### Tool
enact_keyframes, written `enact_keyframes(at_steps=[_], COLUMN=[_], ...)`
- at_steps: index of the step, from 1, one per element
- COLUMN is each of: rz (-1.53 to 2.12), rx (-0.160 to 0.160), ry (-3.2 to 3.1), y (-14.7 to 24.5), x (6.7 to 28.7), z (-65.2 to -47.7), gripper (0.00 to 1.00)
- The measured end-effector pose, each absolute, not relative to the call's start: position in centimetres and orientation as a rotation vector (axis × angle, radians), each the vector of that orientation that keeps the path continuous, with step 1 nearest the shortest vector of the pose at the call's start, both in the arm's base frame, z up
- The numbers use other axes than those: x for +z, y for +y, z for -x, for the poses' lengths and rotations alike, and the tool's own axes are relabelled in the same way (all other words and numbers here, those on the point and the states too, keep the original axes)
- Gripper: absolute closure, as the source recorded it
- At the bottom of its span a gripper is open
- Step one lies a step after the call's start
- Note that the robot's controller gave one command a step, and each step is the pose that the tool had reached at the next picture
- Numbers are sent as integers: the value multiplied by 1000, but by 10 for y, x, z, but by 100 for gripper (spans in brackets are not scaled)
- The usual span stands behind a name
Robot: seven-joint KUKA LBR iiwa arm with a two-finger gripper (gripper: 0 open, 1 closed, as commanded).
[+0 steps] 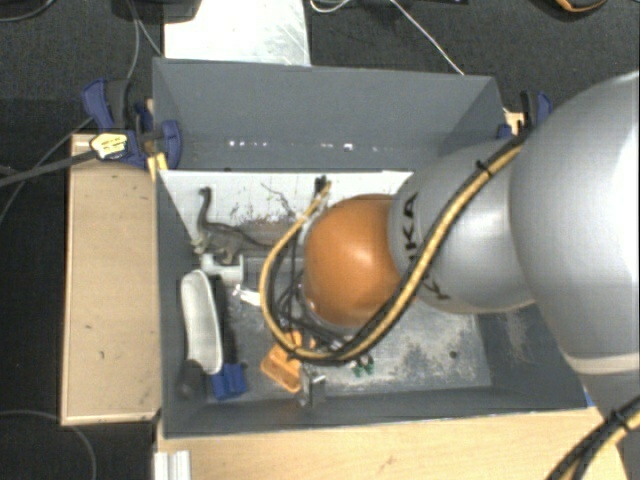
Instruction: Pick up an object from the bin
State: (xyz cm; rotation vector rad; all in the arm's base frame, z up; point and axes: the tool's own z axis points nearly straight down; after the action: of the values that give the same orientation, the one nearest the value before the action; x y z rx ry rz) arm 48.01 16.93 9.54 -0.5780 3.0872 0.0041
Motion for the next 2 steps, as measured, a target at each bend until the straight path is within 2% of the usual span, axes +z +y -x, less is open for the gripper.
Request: enact_keyframes(at_steps=[1, 2], rz=[677, 646], rx=[4, 5], ry=[3067, 3072], y=[177, 169], x=[82, 70], z=[-488, -498], gripper=[0, 0])
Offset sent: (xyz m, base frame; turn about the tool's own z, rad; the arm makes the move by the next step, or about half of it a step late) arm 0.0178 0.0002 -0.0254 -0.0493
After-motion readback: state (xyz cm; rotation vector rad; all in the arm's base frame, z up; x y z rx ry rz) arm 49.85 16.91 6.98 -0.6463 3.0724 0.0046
